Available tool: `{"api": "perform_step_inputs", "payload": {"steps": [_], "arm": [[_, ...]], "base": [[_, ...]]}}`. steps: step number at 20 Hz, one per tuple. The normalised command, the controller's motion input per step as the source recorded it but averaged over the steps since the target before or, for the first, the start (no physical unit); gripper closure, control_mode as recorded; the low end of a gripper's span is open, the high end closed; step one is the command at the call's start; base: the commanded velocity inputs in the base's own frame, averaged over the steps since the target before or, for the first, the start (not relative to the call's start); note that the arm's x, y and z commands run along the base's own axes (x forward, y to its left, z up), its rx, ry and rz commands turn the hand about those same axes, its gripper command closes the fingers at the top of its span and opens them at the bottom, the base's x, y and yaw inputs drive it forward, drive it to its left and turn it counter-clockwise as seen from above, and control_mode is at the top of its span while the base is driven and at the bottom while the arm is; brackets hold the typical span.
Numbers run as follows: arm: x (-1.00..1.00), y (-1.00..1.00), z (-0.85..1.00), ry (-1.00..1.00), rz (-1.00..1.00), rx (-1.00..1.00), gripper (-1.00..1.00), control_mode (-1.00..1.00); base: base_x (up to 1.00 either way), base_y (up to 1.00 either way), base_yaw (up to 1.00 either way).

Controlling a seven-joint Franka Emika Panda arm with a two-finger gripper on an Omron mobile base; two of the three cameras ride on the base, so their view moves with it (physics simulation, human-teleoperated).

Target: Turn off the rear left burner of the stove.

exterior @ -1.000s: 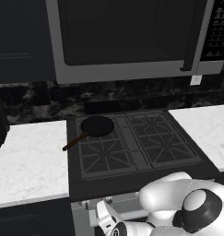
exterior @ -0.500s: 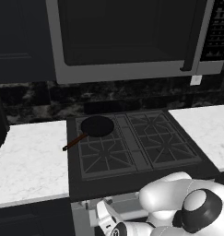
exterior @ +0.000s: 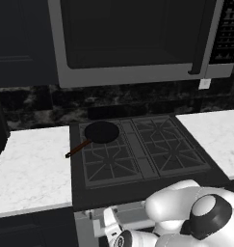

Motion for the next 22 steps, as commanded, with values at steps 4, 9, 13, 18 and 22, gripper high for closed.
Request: {"api": "perform_step_inputs", "payload": {"steps": [4, 9, 13, 18, 22], "arm": [[0.31, -0.11, 0.16, 0.11, -0.14, 0.43, 1.00, -1.00], [0.39, -0.14, 0.20, 0.11, -0.17, 0.52, 1.00, -1.00], [0.51, -0.11, 0.32, 0.09, -0.18, 0.51, 1.00, -1.00], [0.48, -0.08, 0.36, 0.08, -0.19, 0.53, 1.00, -1.00], [0.48, -0.01, 0.36, 0.07, -0.21, 0.55, 1.00, -1.00]], "base": [[0.00, 0.00, 0.00], [0.00, 0.00, 0.00], [0.00, 0.00, 0.00], [0.00, 0.00, 0.00], [0.00, 0.00, 0.00]]}}
